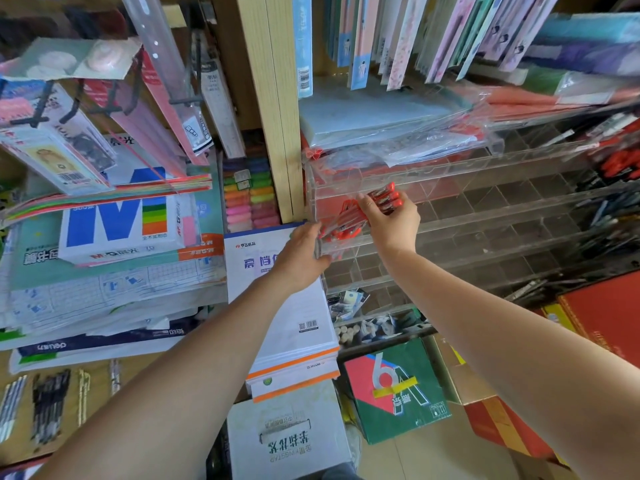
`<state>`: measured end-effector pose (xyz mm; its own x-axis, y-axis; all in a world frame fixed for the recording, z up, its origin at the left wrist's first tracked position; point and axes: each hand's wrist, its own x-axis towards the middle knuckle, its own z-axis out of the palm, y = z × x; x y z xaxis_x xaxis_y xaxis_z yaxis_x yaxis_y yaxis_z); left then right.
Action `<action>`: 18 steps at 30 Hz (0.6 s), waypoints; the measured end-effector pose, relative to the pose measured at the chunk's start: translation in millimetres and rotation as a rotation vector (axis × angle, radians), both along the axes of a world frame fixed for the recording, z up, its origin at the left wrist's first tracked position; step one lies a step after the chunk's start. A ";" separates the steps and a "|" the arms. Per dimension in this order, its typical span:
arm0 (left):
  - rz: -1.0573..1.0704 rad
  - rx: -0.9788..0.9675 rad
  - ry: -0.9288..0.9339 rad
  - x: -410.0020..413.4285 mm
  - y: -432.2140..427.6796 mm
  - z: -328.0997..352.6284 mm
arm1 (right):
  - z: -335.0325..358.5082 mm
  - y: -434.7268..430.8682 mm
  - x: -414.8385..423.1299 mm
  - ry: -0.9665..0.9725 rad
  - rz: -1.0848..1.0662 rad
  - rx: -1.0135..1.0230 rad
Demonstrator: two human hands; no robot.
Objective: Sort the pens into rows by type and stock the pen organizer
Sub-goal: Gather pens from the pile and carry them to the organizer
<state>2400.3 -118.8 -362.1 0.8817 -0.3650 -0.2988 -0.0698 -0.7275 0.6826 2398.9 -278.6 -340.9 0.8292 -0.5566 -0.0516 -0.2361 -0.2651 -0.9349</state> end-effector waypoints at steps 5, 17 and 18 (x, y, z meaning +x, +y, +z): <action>0.004 0.037 0.087 2.8 -4.4 -3.2 | 0.7 -1.5 0.9 -0.095 0.031 -0.150; 0.040 0.025 0.103 1.5 -7.0 0.1 | -1.5 0.8 0.9 -0.103 0.122 -0.194; 0.046 0.021 0.099 1.8 -6.5 -0.1 | -1.2 0.2 -0.5 -0.096 0.133 -0.150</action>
